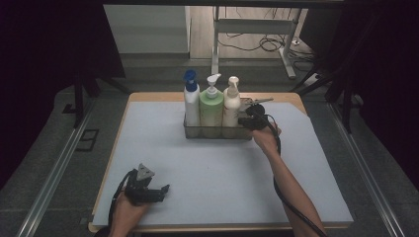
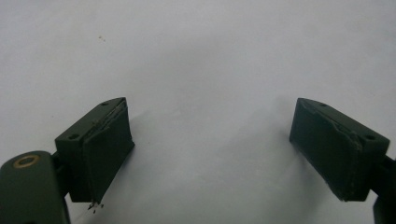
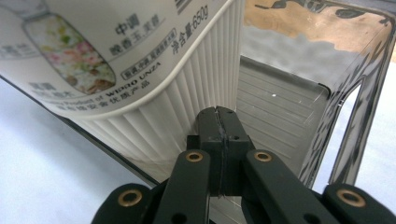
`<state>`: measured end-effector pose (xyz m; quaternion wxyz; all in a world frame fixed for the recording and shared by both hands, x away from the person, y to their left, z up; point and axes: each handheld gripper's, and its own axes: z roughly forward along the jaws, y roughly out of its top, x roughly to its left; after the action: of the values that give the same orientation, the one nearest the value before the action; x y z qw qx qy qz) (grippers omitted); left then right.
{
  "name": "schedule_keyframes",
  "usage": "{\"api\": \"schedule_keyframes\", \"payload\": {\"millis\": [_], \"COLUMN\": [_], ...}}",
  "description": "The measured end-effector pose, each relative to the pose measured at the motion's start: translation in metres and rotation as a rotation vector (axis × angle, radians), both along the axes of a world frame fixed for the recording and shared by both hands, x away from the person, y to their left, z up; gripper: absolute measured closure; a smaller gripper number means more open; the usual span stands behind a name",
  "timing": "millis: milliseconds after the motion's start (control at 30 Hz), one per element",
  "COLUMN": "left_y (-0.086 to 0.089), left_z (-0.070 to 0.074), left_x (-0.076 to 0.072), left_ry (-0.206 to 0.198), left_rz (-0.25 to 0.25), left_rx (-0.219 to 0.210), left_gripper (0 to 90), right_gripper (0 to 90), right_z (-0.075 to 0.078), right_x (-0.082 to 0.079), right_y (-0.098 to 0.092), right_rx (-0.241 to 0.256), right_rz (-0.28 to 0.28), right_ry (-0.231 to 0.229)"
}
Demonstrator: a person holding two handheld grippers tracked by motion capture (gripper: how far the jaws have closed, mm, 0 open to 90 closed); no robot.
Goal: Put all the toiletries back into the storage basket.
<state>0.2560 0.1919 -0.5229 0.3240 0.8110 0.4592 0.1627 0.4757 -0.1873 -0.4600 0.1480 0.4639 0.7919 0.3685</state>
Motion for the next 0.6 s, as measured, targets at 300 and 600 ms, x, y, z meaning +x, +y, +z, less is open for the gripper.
{"api": "schedule_keyframes", "payload": {"millis": [300,600], "left_y": [-0.0001,-0.0001], "left_z": [0.0,-0.0001], "left_x": [0.0,-0.0001], "left_ry": [-0.001,-0.001], "left_rz": [0.0,0.0], "left_rx": [0.0,0.0], "left_gripper": [12.3,12.3], "right_gripper": [89.3,73.8], "right_z": [-0.0013,0.0033], "right_x": [-0.0014,-0.0059], "right_y": [0.0007,-0.0046], "right_rx": [0.0,-0.038], "right_rz": [-0.011,-0.017], "right_ry": [-0.003,-0.026]}}
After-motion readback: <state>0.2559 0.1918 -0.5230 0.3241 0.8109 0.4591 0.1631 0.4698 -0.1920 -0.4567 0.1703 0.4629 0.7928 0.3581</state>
